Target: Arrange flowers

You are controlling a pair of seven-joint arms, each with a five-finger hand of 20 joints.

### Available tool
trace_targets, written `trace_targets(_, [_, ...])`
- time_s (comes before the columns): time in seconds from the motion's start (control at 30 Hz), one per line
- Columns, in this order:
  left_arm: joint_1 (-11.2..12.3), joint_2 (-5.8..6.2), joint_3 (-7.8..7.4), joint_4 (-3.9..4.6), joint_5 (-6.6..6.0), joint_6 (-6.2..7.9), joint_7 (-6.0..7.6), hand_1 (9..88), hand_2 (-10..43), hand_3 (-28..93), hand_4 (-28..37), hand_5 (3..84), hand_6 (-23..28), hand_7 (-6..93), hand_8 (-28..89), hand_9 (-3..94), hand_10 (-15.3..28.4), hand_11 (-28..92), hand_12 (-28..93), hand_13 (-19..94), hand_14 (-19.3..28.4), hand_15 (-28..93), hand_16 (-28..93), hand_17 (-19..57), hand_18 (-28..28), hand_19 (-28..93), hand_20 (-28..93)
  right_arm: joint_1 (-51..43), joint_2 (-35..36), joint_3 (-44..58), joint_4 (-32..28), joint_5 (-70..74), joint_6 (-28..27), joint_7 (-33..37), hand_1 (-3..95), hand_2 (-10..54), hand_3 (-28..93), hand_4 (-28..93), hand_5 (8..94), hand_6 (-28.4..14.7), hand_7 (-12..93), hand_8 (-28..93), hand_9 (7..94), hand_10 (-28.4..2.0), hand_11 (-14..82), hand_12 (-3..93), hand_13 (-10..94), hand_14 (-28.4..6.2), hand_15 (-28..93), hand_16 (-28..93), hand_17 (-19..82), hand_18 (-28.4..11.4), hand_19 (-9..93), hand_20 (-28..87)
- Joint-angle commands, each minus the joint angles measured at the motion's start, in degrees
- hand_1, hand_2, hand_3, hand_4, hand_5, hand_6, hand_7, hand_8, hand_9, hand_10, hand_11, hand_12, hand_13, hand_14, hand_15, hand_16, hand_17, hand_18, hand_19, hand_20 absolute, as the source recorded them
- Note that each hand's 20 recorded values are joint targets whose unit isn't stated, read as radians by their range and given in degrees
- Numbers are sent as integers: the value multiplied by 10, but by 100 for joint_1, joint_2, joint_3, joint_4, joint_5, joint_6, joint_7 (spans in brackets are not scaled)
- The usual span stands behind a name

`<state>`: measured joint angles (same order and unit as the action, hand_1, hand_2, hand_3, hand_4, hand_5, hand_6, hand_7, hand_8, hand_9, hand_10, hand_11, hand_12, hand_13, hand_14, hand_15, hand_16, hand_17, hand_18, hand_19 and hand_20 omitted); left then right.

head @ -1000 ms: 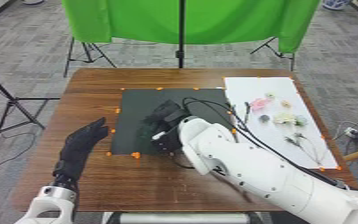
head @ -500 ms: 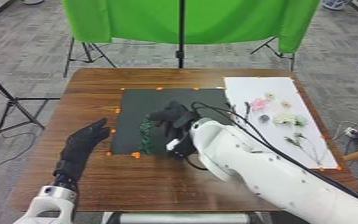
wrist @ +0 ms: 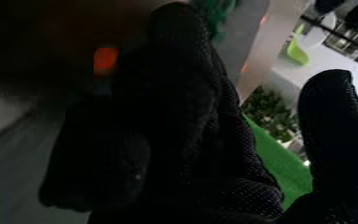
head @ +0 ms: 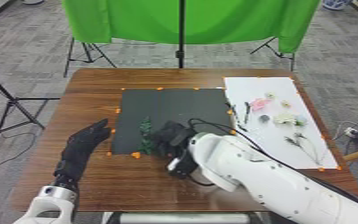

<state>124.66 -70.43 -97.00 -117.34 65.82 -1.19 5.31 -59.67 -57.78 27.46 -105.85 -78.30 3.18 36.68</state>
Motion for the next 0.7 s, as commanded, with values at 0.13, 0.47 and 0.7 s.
trace_targets(0.13, [18,-50,29,34,29,-67,-82,227,-19,639,-248,430,52,49,-41,414,130,119,154,286,166,157,53,-1,142,60,185,151,-388,-176,184,-2,-32,-61,253,87,517,-92,699,-87,81,-68,880,-171,355,249,937,-53,529,239,754,-45,882,311])
trace_targets(0.47, [-15,-88,14,45,32,-91,-92,227,-19,639,-248,431,52,50,-41,413,130,118,153,287,166,159,52,-2,142,60,185,-388,148,715,-551,382,187,-464,251,81,529,-94,702,-77,84,-64,879,-170,358,250,937,-53,529,241,749,-49,898,289])
trace_targets(0.7, [77,-93,67,48,-37,194,179,229,-20,642,-247,432,52,51,-41,416,131,121,155,292,166,165,54,-1,143,62,186,-2203,1345,3279,-1862,-862,784,-673,300,-1,576,-94,715,-62,104,-56,858,-153,300,261,937,-55,488,302,703,-76,930,328])
